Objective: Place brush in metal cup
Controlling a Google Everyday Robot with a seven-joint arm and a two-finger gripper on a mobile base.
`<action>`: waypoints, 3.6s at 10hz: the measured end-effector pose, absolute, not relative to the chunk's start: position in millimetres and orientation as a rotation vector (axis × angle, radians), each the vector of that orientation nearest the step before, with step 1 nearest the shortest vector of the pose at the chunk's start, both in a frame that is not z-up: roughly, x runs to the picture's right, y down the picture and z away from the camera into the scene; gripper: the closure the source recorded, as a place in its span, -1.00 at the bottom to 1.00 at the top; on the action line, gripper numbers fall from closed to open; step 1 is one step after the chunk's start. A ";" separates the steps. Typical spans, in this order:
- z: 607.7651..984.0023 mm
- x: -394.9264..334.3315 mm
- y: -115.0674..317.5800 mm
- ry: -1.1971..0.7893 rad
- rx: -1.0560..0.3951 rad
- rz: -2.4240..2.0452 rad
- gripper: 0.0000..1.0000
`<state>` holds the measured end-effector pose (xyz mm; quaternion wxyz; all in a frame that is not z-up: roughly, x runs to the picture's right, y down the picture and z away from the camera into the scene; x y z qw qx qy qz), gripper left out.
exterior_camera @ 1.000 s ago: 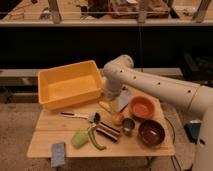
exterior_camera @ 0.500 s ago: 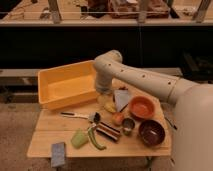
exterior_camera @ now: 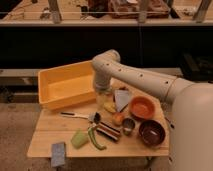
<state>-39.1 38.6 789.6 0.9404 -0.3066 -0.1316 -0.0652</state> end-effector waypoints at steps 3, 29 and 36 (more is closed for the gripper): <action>796.3 -58.1 55.1 -0.369 -0.631 -0.039 -0.60; 880.3 -99.3 153.3 -0.261 -0.727 0.158 -0.60; 887.3 -95.3 160.1 -0.237 -0.740 0.177 0.64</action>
